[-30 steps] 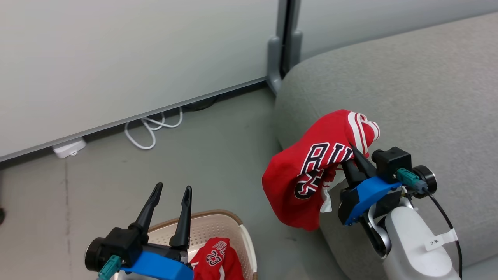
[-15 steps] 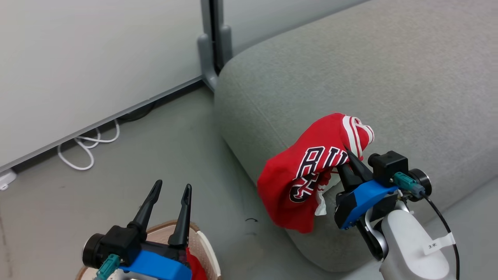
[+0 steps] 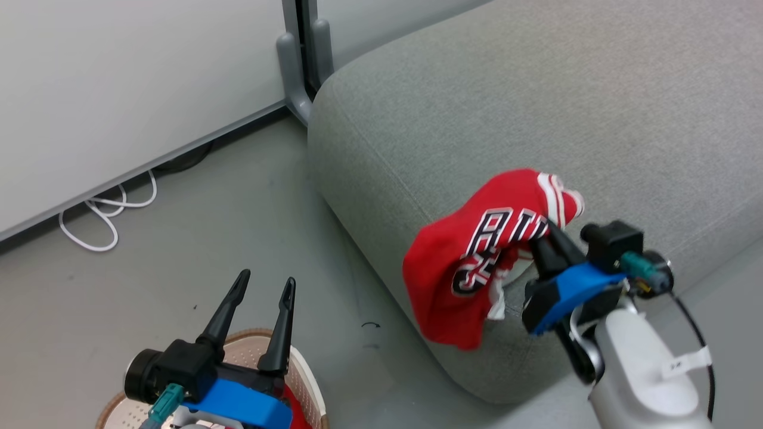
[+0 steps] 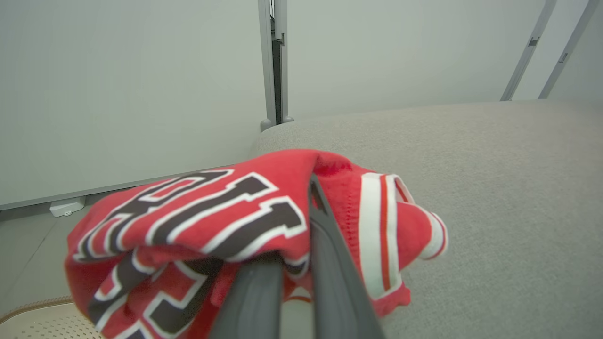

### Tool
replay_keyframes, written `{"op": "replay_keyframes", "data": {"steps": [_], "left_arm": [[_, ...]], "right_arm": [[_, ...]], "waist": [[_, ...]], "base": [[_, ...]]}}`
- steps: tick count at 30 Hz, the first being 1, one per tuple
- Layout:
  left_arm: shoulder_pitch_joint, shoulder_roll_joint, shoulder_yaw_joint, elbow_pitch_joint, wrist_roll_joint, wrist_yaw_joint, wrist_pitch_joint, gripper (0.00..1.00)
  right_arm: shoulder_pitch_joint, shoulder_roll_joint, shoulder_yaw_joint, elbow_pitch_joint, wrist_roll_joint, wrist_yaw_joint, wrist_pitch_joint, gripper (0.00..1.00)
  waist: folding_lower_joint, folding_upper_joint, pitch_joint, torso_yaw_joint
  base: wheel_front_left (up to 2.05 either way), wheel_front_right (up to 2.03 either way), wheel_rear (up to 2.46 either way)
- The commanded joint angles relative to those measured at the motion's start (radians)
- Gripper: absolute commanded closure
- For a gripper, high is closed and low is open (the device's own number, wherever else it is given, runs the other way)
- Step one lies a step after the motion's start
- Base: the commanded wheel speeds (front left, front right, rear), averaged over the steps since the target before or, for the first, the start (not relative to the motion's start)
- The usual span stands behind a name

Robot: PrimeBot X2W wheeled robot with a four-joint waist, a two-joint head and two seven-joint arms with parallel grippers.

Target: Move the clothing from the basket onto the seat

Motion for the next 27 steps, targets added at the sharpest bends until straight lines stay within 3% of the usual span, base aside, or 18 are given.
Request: {"op": "replay_keyframes", "data": {"steps": [1,7,13,27], "left_arm": [[-0.019,0.011,-0.004,-0.005,0.006,-0.001,-0.005,0.00],[-0.065,0.038,-0.032,-0.024,0.022,-0.001,-0.005,0.00],[-0.157,0.091,-0.069,-0.092,0.049,-0.001,-0.005,0.00],[-0.291,0.197,-0.049,-0.274,0.100,0.015,-0.005,0.00]], "right_arm": [[-0.041,-0.002,-0.013,-0.005,0.012,0.000,-0.002,1.00],[-0.188,-0.001,-0.098,0.040,0.051,0.000,-0.004,1.00],[-0.389,-0.002,-0.228,0.102,0.102,0.000,-0.004,1.00],[-0.719,-0.213,-0.558,0.154,-0.042,0.000,0.000,1.00]], "waist": [[0.0000,0.0000,0.017,0.008],[0.0000,0.0000,0.104,0.050],[0.0000,0.0000,0.272,0.109],[0.0000,0.0000,0.616,0.231]], "base": [[0.00,0.00,0.00],[0.00,0.00,0.00],[0.00,0.00,0.00],[0.00,0.00,0.00]]}}
